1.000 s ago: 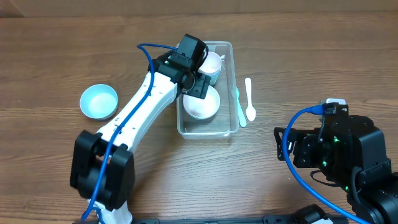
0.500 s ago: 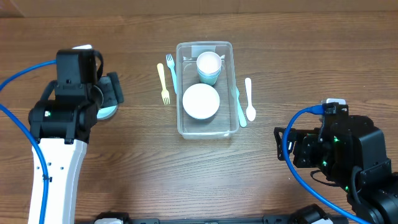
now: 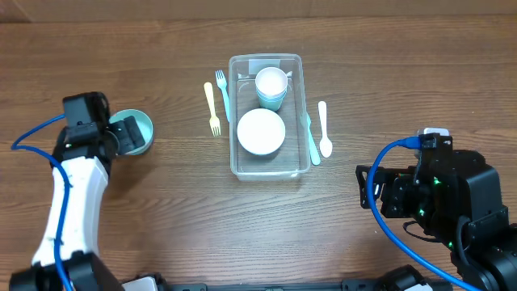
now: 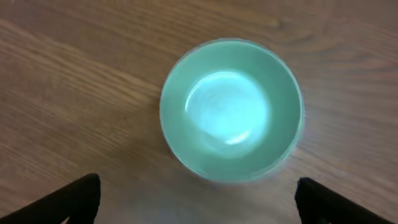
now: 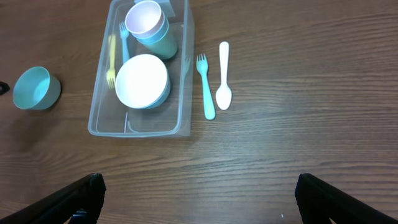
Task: Pack container
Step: 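Move the left gripper to the remaining light blue bowl and grasp it, then carry the light blue bowl over and stack it into the container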
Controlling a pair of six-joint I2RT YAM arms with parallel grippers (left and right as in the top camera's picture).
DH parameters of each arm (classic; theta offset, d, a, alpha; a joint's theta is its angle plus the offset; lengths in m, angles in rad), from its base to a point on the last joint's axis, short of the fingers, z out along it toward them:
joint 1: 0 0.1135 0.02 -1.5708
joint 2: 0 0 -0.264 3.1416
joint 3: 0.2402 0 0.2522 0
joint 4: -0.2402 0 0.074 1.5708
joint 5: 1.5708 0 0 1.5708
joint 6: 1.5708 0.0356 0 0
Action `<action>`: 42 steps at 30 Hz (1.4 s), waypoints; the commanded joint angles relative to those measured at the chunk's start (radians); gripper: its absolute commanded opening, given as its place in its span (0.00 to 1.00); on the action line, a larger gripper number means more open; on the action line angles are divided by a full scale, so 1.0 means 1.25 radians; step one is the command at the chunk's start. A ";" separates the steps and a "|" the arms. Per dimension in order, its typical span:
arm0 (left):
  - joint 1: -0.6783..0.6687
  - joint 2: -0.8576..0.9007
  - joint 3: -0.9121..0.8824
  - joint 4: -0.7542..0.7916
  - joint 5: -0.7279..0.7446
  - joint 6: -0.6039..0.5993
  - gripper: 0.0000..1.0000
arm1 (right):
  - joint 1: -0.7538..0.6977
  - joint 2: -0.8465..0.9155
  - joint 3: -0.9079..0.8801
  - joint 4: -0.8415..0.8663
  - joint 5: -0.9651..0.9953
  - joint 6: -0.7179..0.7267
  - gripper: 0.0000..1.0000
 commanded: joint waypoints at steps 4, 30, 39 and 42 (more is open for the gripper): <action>0.060 0.152 -0.006 0.104 0.069 0.013 1.00 | -0.002 -0.004 0.000 0.005 0.002 -0.005 1.00; 0.060 0.269 0.067 0.121 0.108 -0.042 0.04 | -0.002 -0.004 0.000 0.005 0.002 -0.005 1.00; -0.207 -0.135 0.113 0.010 0.185 -0.053 0.04 | -0.002 -0.004 0.000 0.005 0.002 -0.005 1.00; -0.386 -0.170 0.113 0.023 0.155 -0.075 0.04 | -0.002 -0.004 0.000 0.005 0.002 -0.005 1.00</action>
